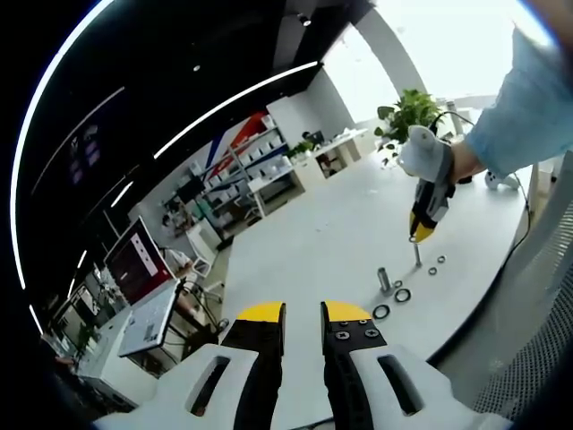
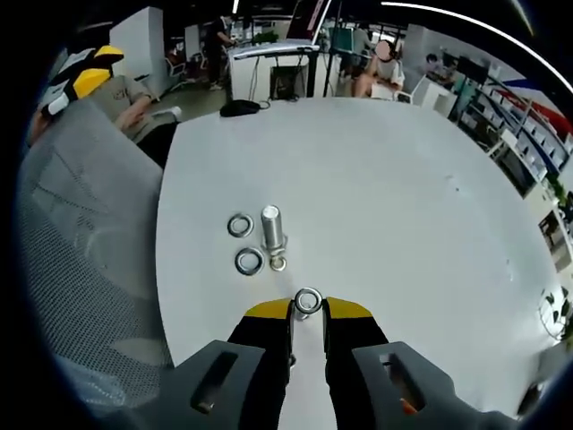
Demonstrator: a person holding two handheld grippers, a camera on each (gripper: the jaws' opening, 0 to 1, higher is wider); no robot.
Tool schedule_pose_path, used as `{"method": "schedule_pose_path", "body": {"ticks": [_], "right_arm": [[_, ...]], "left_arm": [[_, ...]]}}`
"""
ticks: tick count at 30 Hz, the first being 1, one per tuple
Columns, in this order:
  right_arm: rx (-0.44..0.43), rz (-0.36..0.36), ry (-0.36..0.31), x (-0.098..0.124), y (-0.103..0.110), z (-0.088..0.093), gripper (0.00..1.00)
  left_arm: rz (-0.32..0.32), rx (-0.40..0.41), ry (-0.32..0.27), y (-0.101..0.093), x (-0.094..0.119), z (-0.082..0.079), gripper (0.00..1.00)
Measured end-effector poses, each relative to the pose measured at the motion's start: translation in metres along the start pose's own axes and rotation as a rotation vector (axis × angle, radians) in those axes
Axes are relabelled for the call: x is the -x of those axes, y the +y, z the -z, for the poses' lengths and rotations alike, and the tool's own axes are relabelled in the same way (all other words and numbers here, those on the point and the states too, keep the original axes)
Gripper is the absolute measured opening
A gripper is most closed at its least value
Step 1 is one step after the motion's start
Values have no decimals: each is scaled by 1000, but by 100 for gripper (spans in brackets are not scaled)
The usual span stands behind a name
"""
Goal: Place the washer onto the threaded stud by aligning its center hole with the stud, sliding it down to the base, and recovering from edge contact or off-axis alignment until the washer reaches the visible bottom stop.
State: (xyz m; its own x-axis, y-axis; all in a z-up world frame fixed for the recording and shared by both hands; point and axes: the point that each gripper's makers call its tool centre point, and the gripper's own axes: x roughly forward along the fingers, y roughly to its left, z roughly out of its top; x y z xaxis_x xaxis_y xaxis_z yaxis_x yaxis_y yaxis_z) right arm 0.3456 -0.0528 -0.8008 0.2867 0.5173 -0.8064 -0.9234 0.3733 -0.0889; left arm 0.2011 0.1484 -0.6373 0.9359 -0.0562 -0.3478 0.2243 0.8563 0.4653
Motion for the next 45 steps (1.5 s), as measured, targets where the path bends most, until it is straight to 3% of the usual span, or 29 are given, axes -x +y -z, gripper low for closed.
{"method": "schedule_pose_path", "body": {"ticks": [45], "right_arm": [[-4,-39,61,-25,3,22,14]], "left_arm": [[7,-7,31,-2,-2,5,13]]}}
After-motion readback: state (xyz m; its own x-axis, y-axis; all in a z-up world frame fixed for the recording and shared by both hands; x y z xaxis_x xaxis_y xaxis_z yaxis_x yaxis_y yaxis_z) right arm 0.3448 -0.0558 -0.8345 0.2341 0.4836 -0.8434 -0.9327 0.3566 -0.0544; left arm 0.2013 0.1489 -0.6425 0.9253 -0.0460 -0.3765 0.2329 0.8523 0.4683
